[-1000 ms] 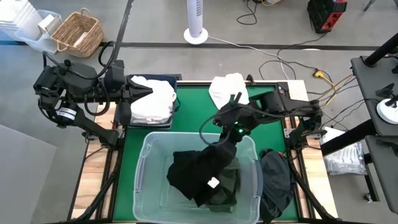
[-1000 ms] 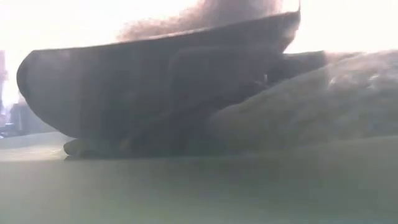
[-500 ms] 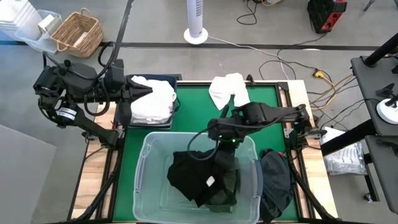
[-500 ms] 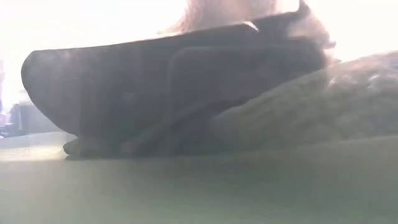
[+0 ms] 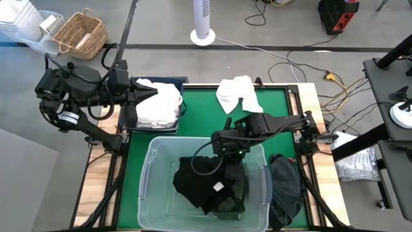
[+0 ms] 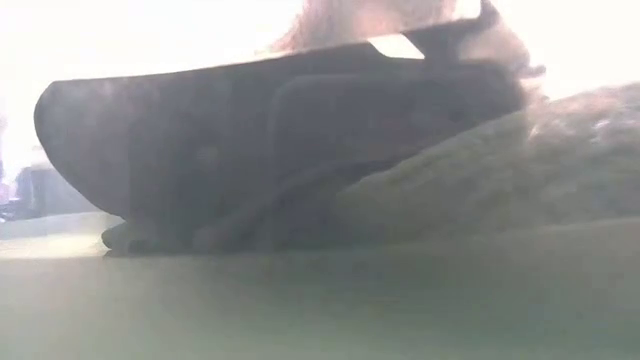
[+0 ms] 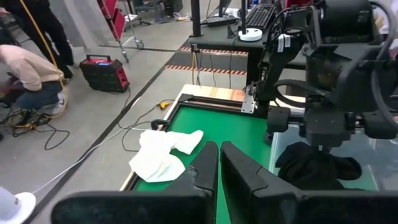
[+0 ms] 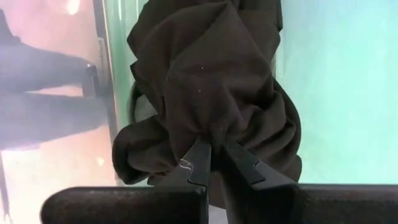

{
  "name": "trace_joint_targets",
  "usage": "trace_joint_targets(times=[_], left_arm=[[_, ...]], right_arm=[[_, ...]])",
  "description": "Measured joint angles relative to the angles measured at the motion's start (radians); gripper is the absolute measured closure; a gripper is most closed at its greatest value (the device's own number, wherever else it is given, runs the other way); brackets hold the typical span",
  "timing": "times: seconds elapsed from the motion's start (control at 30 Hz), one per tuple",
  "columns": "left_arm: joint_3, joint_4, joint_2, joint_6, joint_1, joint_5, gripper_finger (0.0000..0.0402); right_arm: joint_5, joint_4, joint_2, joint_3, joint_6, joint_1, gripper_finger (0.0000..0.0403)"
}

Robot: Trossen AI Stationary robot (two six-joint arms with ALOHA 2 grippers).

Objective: Sort clothes
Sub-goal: Put the black shirt into the transparent laundry bin

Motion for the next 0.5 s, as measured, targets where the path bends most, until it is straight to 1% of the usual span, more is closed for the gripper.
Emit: trace_joint_targets(times=[0.13,0.23,0.33,0.5], left_arm=[[-0.007,0.0,0.0,0.0,0.0,-0.003,0.0401],[-0.007,0.0,0.002,0.0,0.0,-0.003,0.0401],[-0.007,0.0,0.006,0.008,0.0,-0.003,0.0401],[-0.007,0.0,0.017,0.025,0.0,-0.003,0.0401]], right_arm=[[0.0,0.0,0.0,0.0,-0.011,0.003,0.0389],[0.0,0.0,0.0,0.0,-0.016,0.003,0.0376],[0.0,0.0,0.0,0.0,-0.016,0.002,0.0344],[0.0,0.0,0.0,0.0,-0.016,0.002,0.0272]])
